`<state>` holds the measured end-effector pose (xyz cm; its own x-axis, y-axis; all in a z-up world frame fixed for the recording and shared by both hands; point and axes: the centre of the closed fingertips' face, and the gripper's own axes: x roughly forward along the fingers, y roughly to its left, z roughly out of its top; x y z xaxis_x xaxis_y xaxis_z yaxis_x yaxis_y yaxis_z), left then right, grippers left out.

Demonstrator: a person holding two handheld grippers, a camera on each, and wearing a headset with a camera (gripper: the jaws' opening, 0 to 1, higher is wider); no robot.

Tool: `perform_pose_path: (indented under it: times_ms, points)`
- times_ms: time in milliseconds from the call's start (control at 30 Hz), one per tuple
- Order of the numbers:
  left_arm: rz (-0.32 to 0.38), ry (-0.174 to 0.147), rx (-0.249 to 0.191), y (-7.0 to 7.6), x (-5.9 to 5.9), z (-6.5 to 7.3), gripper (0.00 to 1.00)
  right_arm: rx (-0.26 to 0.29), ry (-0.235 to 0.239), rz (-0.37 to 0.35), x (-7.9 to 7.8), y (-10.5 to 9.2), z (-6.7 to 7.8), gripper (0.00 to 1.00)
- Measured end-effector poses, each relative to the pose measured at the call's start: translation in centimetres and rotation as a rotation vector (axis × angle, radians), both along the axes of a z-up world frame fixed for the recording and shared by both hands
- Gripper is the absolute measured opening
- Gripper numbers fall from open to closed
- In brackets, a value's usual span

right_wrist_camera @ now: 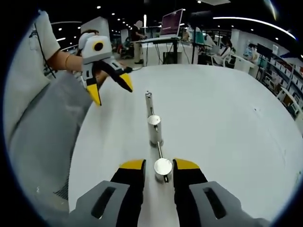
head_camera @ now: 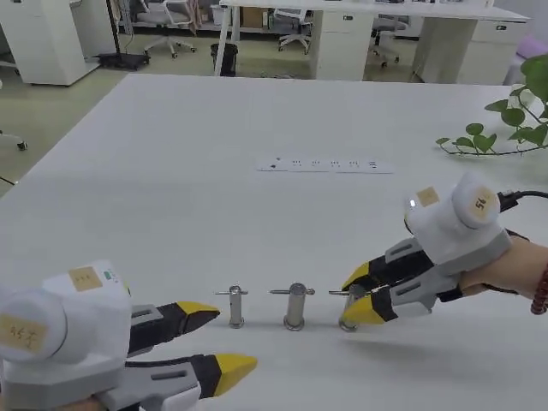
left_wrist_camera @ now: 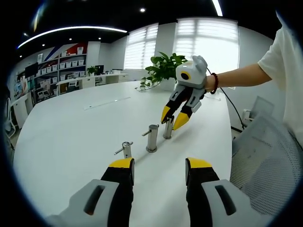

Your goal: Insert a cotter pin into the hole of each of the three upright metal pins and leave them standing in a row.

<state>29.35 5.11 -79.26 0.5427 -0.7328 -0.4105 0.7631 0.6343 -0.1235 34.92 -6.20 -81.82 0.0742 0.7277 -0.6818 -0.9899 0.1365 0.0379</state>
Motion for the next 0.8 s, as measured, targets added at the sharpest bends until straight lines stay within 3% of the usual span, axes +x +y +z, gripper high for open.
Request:
perform_pose_path:
  times_ms: [200,367,567,667,800]
  points:
    - [0.044,-0.002,-0.012,0.8,0.2,0.7,0.43,0.07,0.008,-0.14,0.5,-0.2,1.9,0.35]
    - [0.075,-0.009,-0.007,1.5,0.0,1.4,0.45,0.086,-0.008,-0.217,0.0,-0.9,3.2,0.46]
    - [0.152,0.0,-0.027,2.8,-0.1,2.3,0.49,0.11,-0.011,-0.316,-1.4,-1.9,4.6,0.56]
    - [0.177,0.019,-0.038,3.4,-0.5,2.4,0.51,0.126,0.003,-0.354,-2.4,-2.2,4.8,0.59]
    - [0.201,0.02,-0.049,4.1,-1.1,2.8,0.52,0.145,0.016,-0.386,-3.9,-2.4,4.9,0.61]
